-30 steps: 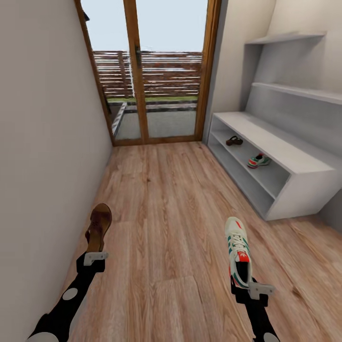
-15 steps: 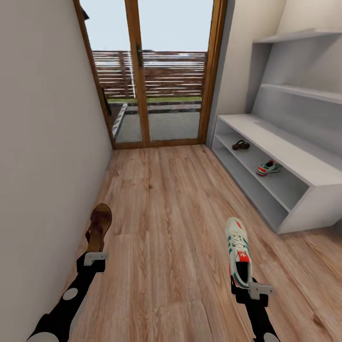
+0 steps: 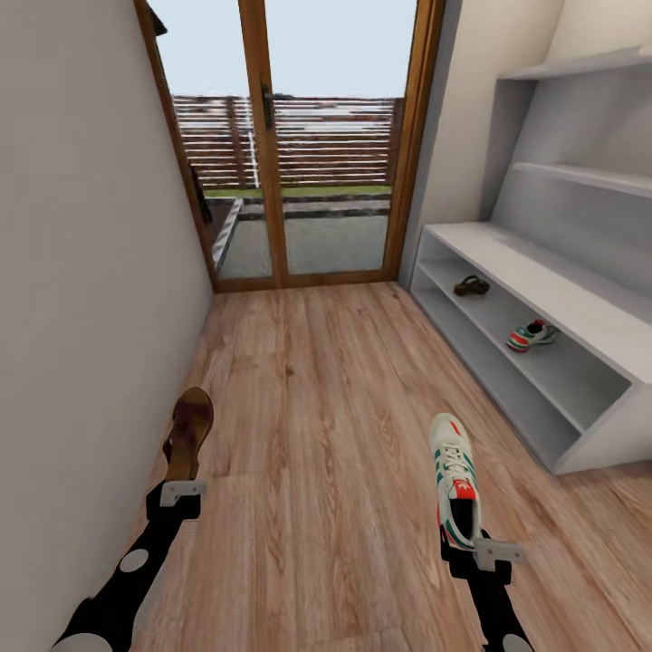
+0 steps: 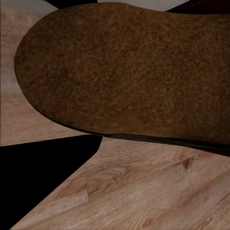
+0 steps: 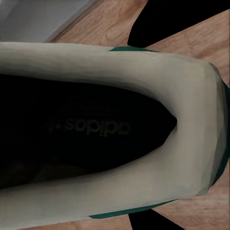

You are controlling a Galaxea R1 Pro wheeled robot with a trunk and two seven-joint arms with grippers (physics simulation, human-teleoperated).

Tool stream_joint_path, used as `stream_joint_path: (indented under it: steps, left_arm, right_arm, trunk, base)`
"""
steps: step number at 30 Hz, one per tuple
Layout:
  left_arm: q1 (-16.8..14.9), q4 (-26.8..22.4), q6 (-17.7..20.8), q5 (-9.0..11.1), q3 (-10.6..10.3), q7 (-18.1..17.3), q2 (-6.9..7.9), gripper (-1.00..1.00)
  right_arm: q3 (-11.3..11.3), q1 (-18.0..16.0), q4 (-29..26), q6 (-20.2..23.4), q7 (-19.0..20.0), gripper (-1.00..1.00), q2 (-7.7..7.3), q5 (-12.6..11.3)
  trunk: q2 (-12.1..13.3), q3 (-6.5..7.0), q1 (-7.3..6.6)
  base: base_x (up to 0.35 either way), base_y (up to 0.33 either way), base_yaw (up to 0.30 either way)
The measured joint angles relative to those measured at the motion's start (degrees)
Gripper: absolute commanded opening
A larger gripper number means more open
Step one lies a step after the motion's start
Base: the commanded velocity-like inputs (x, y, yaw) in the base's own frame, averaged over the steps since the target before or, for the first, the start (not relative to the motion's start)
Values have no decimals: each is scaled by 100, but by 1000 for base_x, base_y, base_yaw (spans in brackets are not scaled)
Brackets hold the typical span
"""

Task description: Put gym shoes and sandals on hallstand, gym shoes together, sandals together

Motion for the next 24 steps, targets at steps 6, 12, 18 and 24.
stream_joint_path:
  steps: [6,12,18,24]
  left_arm:
    - [0,0,0,0,0,0,3,-100]
    - [0,0,0,0,0,0,2,-100]
    - [-1,2,-1,0,0,0,1,-100]
    - [-2,2,-1,0,0,0,4,-100]
  right_arm:
    - [0,0,3,-1,0,-100,0,0]
    - [0,0,3,0,0,-100,0,0]
    - [0,1,3,2,-1,-100,0,0]
    - [0,1,0,2,-1,-100,-1,0]
  trunk:
    - [0,0,0]
    - [0,0,0]
    - [0,0,0]
    - [0,0,0]
  base:
    - [340,83,0]
    - [340,83,-15]
    - [340,83,-183]
    - [340,83,-262]
